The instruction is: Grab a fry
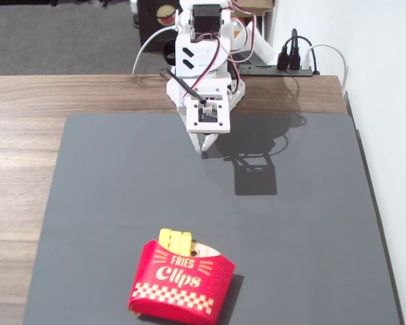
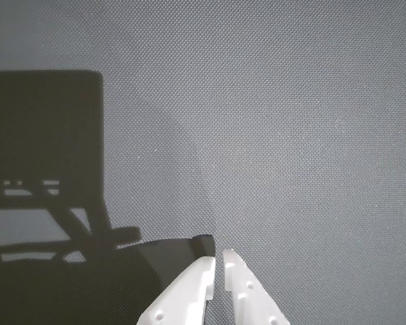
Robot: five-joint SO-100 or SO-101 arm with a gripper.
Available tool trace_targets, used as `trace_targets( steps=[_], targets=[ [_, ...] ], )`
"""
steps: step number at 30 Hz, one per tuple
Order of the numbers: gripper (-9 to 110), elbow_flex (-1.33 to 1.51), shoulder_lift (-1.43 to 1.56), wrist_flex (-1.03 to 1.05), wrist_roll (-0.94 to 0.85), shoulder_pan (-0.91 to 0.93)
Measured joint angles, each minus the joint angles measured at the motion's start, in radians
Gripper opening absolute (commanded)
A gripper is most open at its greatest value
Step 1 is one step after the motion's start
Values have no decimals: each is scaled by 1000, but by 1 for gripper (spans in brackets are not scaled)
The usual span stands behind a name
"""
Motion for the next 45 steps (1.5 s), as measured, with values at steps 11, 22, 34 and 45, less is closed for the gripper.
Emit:
trace_targets(
  steps=[11, 22, 34, 45],
  targets=[
    [1, 0, 0, 0, 0, 0],
    [1, 0, 2, 0, 0, -15],
    [0, -98, -230, -5, 32, -17],
    [0, -414, -545, -3, 52, 69]
  ],
)
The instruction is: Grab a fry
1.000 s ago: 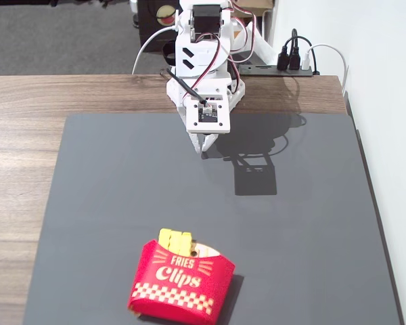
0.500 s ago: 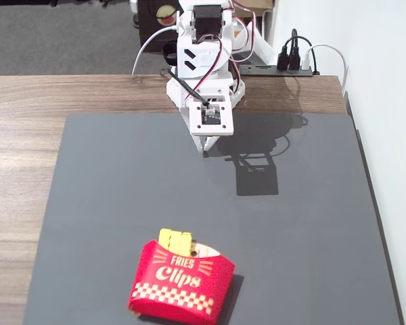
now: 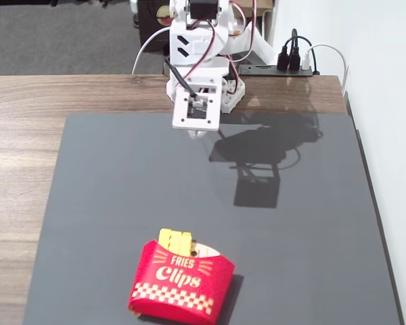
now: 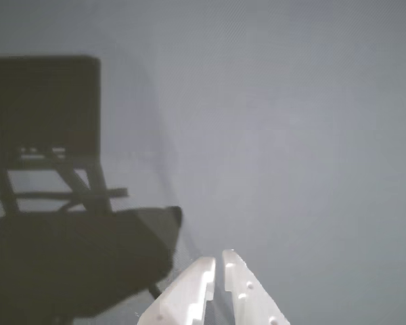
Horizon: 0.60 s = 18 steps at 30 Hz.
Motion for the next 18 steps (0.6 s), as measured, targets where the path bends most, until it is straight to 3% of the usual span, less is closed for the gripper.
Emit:
trace_targets(
  steps=[18],
  targets=[
    [1, -546, -463, 48, -23, 86]
  ],
)
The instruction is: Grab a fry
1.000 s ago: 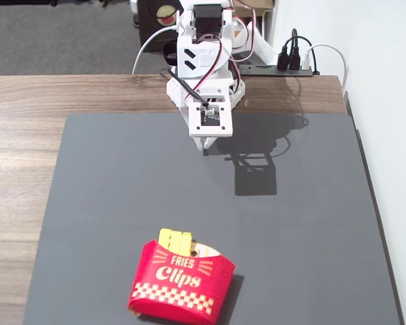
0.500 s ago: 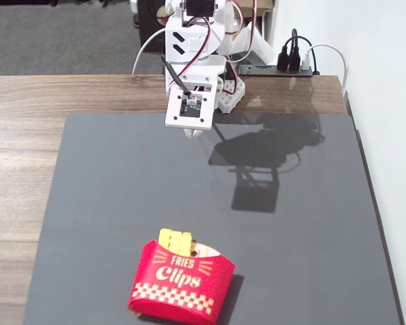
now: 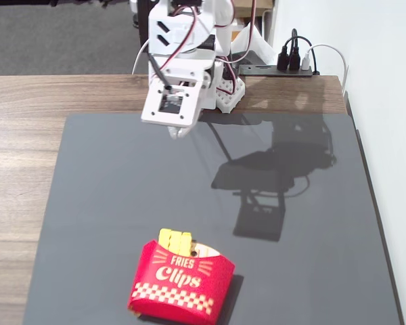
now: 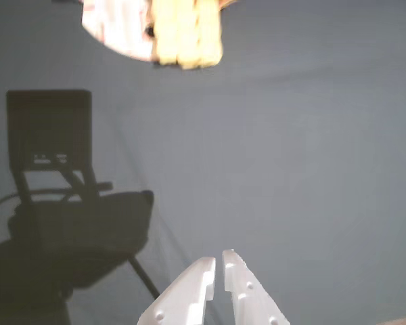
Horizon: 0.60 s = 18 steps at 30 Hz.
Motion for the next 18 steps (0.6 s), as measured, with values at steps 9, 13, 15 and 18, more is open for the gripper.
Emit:
trace_targets(
  steps=[9, 13, 15, 18],
  targets=[
    [1, -267, -250, 6, -14, 2],
    [1, -383, -376, 6, -15, 0],
    [2, -434, -437, 6, -23, -9],
    [2, -500, -525, 2, -23, -26]
  ],
)
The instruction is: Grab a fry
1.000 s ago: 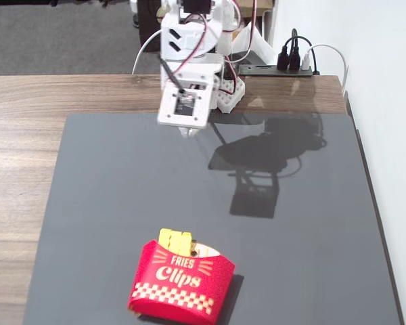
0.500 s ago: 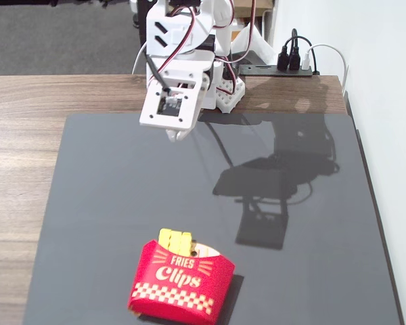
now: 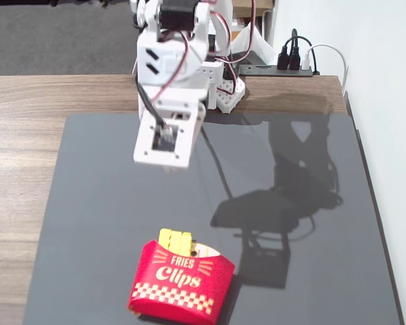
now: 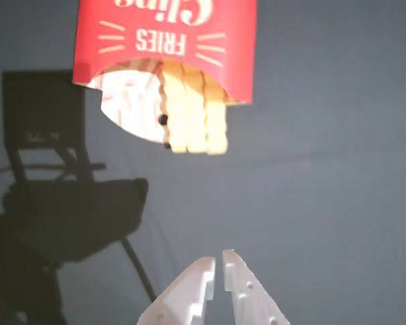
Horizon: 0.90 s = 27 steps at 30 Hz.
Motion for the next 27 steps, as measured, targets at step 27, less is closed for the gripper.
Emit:
trace_targets(
  steps=[27],
  targets=[
    [27, -173, -359, -97, 3, -60]
  ],
)
